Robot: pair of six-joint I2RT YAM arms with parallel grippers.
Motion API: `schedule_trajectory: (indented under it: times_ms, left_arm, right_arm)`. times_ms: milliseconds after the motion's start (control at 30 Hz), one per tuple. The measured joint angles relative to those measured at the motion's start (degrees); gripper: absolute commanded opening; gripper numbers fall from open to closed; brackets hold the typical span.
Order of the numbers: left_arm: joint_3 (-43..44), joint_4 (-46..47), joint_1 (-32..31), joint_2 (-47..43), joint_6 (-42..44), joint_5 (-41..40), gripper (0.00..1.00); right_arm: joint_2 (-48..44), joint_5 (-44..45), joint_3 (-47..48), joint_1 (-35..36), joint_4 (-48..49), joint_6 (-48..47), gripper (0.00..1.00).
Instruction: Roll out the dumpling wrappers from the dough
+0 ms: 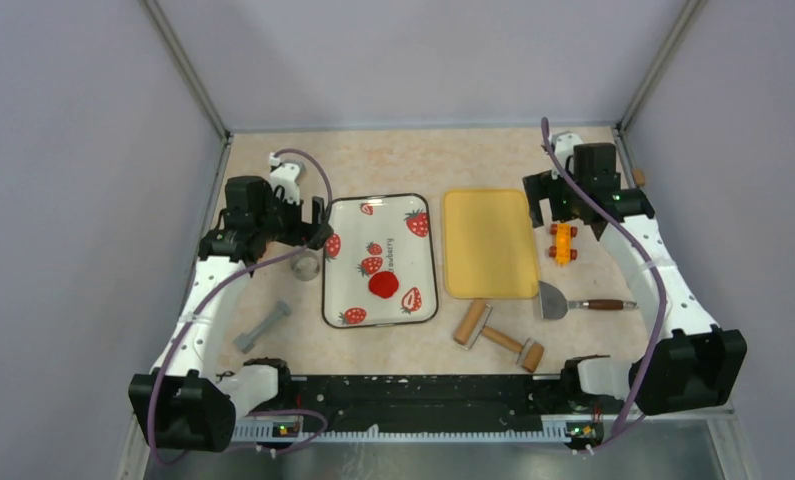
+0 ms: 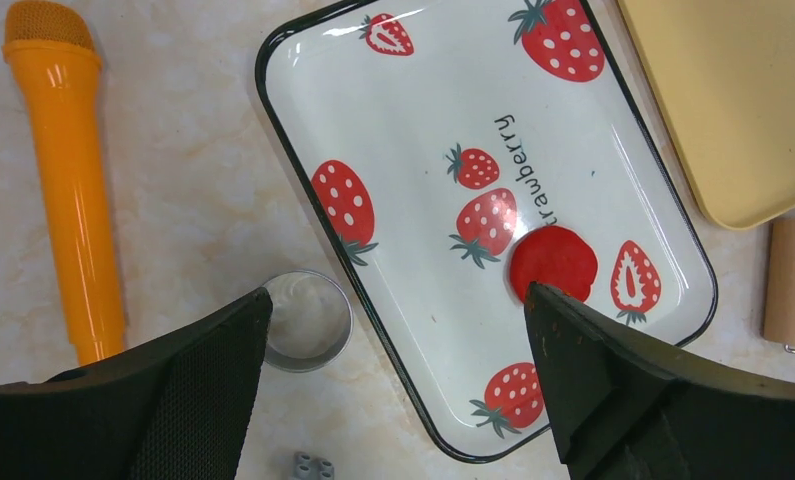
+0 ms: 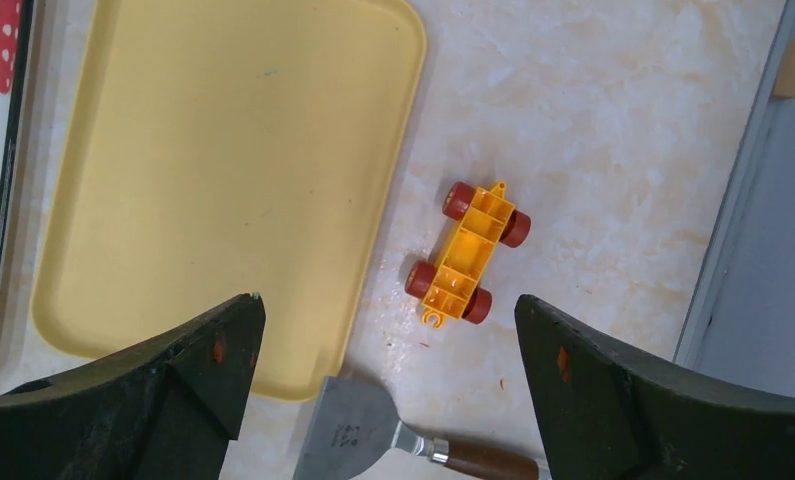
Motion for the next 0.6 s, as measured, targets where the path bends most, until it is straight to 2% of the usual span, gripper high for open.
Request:
schedule_trajectory:
  times_ms: [133, 267, 433, 600]
  left_arm:
    - [-0.4, 0.0, 0.0, 0.0, -0.2, 0.4, 0.99]
    - [-0.4, -0.1, 0.0, 0.0, 0.0, 1.1, 0.99]
    - [-0.4, -0.4, 0.0, 0.0, 0.9, 3.2, 0.99]
    - [-0.4, -0.4, 0.0, 0.1, 1.0, 3.6, 0.99]
  right_arm:
    - [-1.2, -2.0, -1.1, 0.0, -0.3, -2.1, 0.98]
    - [-3.4, -7.5, -2.1, 0.0, -1.6, -8.3, 0.94]
    - [-5.1, -15.5, -3.1, 0.2, -5.4, -16.8, 0.80]
    - [-4.5, -18.4, -6.3, 3.0, -8.0, -21.7, 0.68]
